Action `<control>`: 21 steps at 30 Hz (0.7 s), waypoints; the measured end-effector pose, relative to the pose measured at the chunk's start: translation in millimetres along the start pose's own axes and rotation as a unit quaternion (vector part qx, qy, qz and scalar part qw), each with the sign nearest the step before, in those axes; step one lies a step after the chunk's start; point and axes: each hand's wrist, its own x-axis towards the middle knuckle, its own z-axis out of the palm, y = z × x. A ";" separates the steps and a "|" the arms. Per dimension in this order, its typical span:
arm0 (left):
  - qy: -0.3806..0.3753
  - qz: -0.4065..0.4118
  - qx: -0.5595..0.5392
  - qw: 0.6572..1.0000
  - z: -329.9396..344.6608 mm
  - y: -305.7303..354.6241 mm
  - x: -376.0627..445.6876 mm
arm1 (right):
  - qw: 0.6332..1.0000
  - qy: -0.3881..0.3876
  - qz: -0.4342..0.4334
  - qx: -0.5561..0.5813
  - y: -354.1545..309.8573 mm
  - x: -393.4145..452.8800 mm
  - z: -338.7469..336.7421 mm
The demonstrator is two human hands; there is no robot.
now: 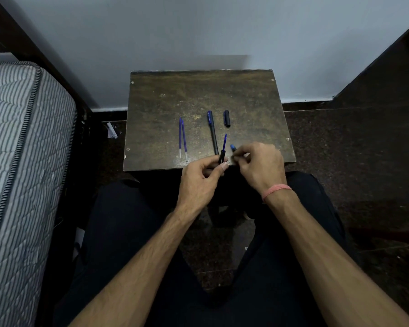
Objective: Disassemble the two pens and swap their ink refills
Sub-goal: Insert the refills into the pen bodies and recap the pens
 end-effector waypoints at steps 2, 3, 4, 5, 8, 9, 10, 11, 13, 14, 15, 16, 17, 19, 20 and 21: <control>-0.003 0.006 0.002 1.000 -0.7 -0.4 -0.9 | 0.996 -0.038 0.035 0.076 7.0 -4.4 -1.7; -0.004 0.008 0.003 1.000 -1.3 -0.7 -1.4 | 0.987 -0.055 0.058 0.140 10.9 -5.3 -2.3; -0.004 0.009 0.004 1.000 -1.8 -0.8 -1.7 | 0.968 -0.069 0.090 0.224 13.4 -5.4 -3.9; -0.003 0.007 0.004 1.000 -1.8 -0.7 -1.6 | 0.936 -0.078 0.127 0.319 14.8 -4.2 -6.3; -0.001 -0.003 -0.003 1.000 -1.3 0.0 -2.1 | 0.795 -0.081 0.183 0.573 17.9 2.7 -13.6; -0.003 -0.004 0.000 1.000 -1.3 0.1 -2.7 | 0.752 -0.083 0.188 0.627 19.1 5.3 -15.4; -0.006 -0.005 0.006 1.000 -1.6 0.1 -3.4 | 0.719 -0.085 0.192 0.663 20.3 7.5 -17.0; -0.009 -0.006 0.013 1.000 -2.0 0.2 -4.2 | 0.697 -0.085 0.196 0.685 21.2 9.4 -18.0; -0.016 -0.007 0.020 1.000 -2.9 0.6 -5.5 | 0.667 -0.090 0.207 0.710 22.5 11.8 -18.6; -0.020 -0.007 0.020 1.000 -3.1 0.8 -5.8 | 0.654 -0.093 0.215 0.719 22.8 12.2 -18.8; -0.023 -0.006 0.018 1.000 -3.3 0.9 -6.3 | 0.643 -0.096 0.222 0.726 22.8 12.5 -18.8; -0.026 -0.005 0.017 1.000 -3.6 1.3 -6.8 | 0.638 -0.097 0.226 0.730 23.1 12.5 -18.8; -0.028 -0.004 0.016 0.999 -3.9 1.8 -7.0 | 0.637 -0.098 0.225 0.731 23.6 12.5 -18.3; -0.033 -0.001 0.018 0.999 -4.1 2.4 -7.0 | 0.643 -0.103 0.220 0.726 23.8 12.0 -17.4; -0.035 0.001 0.020 0.999 -3.8 2.6 -7.1 | 0.647 -0.105 0.217 0.723 23.4 12.0 -16.7; -0.034 0.002 0.022 0.999 -3.7 2.9 -7.4 | 0.651 -0.107 0.215 0.720 22.6 11.9 -16.1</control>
